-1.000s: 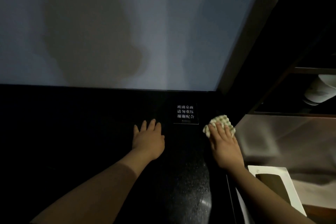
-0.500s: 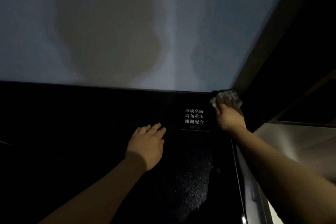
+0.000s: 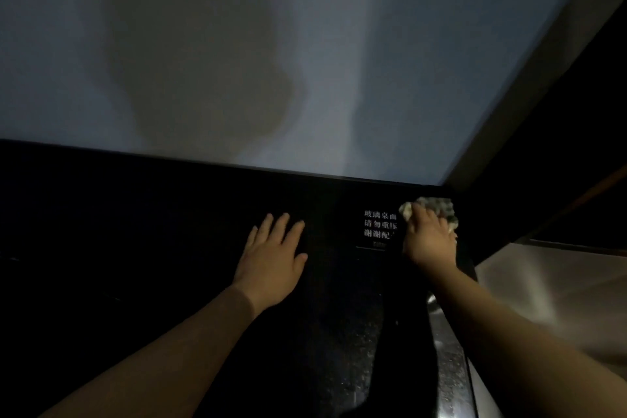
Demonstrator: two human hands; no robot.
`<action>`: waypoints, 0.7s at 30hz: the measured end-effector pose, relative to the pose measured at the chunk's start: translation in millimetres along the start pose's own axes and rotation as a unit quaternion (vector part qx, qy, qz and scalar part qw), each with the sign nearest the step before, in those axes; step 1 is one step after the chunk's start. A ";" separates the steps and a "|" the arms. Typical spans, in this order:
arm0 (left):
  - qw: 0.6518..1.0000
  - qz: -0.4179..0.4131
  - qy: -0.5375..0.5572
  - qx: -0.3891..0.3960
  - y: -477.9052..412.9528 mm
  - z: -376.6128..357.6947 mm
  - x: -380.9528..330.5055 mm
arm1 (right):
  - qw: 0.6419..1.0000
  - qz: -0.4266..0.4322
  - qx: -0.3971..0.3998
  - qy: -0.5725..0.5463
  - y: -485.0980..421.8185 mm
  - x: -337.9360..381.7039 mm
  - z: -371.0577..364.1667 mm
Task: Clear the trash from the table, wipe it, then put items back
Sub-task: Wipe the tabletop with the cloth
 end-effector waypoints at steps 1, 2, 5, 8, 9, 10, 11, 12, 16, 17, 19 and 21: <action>1.000 0.024 0.003 0.011 -2.8 -0.6 11.0 | 1.000 -0.006 0.007 -0.002 -7.7 11.4 -5.6; 0.999 0.043 -0.001 0.025 -5.6 -1.6 21.2 | 1.000 0.000 0.018 0.001 -14.5 22.4 -13.9; 0.997 0.055 -0.022 0.056 -14.9 -4.0 42.2 | 0.998 0.044 0.034 0.033 -28.1 60.4 -43.0; 0.998 0.033 -0.025 0.054 -19.7 -7.0 45.4 | 0.984 0.153 0.068 0.060 -17.3 115.0 -85.3; 0.998 0.032 -0.022 0.047 -19.9 -8.6 45.4 | 0.974 0.199 0.092 0.060 -6.2 133.3 -100.5; 0.999 0.033 -0.021 0.038 -19.3 -10.3 45.5 | 0.963 0.234 0.122 0.062 5.4 146.5 -113.8; 0.999 0.035 -0.019 0.028 -18.9 -11.6 46.8 | 0.952 0.260 0.148 0.070 13.5 153.3 -123.1; 0.999 0.036 -0.017 0.022 -17.5 -12.7 47.2 | 0.943 0.278 0.161 0.084 16.4 152.6 -125.2; 0.999 0.038 0.001 0.014 -13.2 -13.7 51.5 | 0.969 0.202 0.057 0.128 -22.0 101.4 -83.4; 0.999 0.042 -0.002 0.013 -13.4 -12.7 51.8 | 0.981 0.146 0.025 0.126 -29.6 86.9 -69.9; 0.999 0.041 -0.010 0.017 -13.9 -12.4 50.6 | 0.992 0.067 0.001 0.111 -28.3 79.8 -62.3; 0.999 0.034 -0.015 0.026 -14.1 -12.6 48.9 | 0.990 0.084 0.010 0.109 -8.2 99.3 -76.0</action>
Point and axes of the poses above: each hand's wrist, its own y-axis away from the middle knuckle, its own z-axis out of the back of the hand, x = y × z, the point moved 7 cm from there along -y, towards the middle knuckle, and after that the axes turned 13 degrees about -y, right-handed, at the moved point
